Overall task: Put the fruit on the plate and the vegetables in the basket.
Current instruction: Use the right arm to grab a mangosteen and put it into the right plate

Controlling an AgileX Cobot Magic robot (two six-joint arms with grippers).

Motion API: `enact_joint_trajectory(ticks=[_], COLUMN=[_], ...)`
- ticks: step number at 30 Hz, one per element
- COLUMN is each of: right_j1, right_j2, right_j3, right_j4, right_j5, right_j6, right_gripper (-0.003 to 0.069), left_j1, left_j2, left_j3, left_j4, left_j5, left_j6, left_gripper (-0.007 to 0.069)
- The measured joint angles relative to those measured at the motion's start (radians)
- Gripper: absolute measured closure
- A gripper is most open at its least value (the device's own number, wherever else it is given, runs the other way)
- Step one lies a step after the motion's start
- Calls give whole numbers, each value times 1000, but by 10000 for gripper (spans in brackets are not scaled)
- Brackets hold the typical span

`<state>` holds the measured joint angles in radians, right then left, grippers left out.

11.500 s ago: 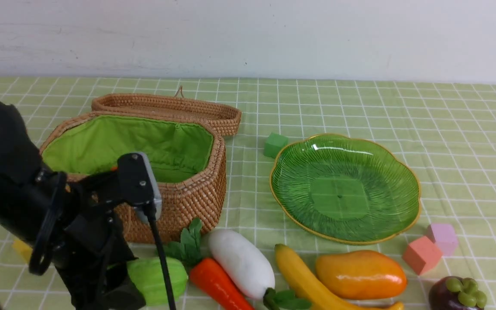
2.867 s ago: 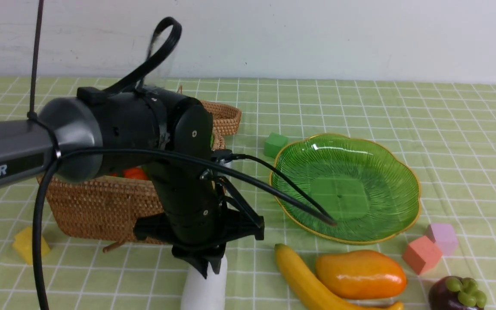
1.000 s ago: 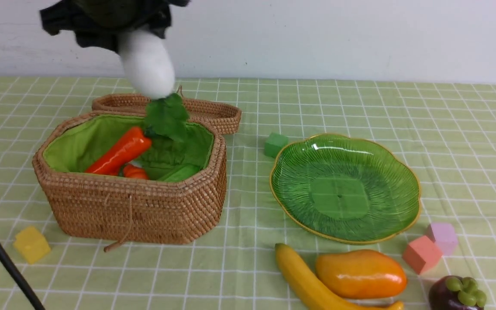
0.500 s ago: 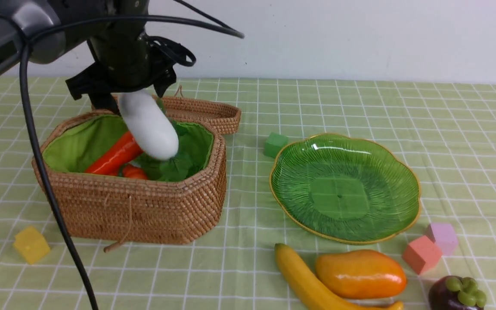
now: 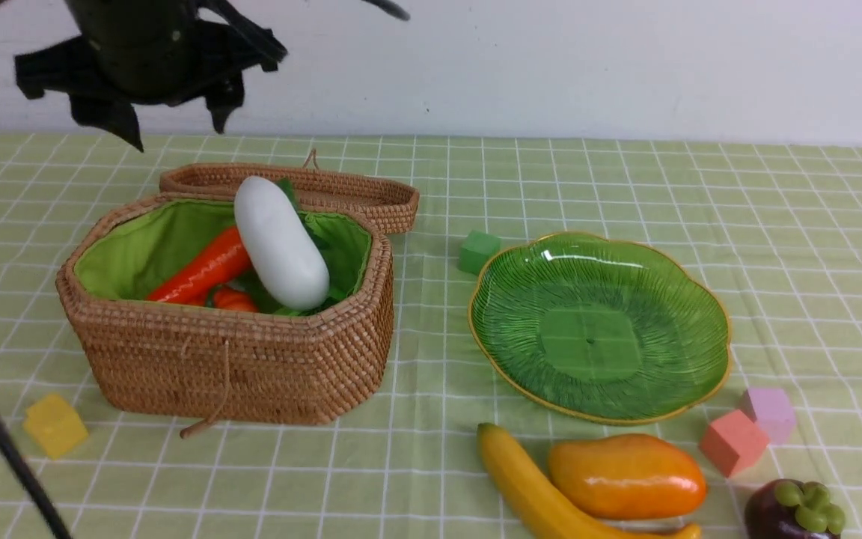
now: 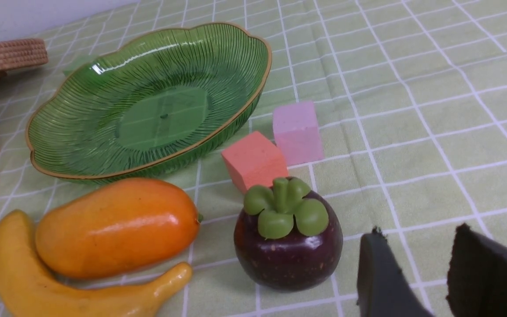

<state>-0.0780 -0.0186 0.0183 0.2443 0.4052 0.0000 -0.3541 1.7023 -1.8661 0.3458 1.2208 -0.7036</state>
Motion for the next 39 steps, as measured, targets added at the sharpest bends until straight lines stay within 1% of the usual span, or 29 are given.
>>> enact_joint_trajectory(ticks=[2,3,5,6,7,8,9,11,12,13,14,17,18,21,26,31,39], right_j1=[0,0,0,0,0,0,0,0,0,0,0,0,0,0,0,0,0], right_j2=[0,0,0,0,0,0,0,0,0,0,0,0,0,0,0,0,0], right_j3=[0,0,0,0,0,0,0,0,0,0,0,0,0,0,0,0,0], right_j4=[0,0,0,0,0,0,0,0,0,0,0,0,0,0,0,0,0], right_j5=[0,0,0,0,0,0,0,0,0,0,0,0,0,0,0,0,0], right_j6=[0,0,0,0,0,0,0,0,0,0,0,0,0,0,0,0,0], right_gripper=[419,419,419,419,419,419,419,419,419,419,419,419,419,419,419,419,419], left_j1=[0,0,0,0,0,0,0,0,0,0,0,0,0,0,0,0,0], left_j2=[-73,-100,-183,-216,-224,-267,-330,-428,-448,-530,-550,-713,-721,-831,-967,-1086,-1181], left_j3=[0,1,34,56,62,96,154,250,270,354,377,570,579,728,894,991,1006], left_j4=[0,0,-11,-21,-24,-39,-64,-113,-117,-148,-155,-210,-210,-274,-305,-307,-311], left_j5=[16,16,16,16,16,16,16,16,16,16,16,16,16,16,16,16,16], left_j6=[19,25,40,44,44,47,49,50,50,50,50,50,50,51,116,182,189], left_gripper=[330,379,515,564,575,620,638,638,638,638,638,638,638,638,638,638,638])
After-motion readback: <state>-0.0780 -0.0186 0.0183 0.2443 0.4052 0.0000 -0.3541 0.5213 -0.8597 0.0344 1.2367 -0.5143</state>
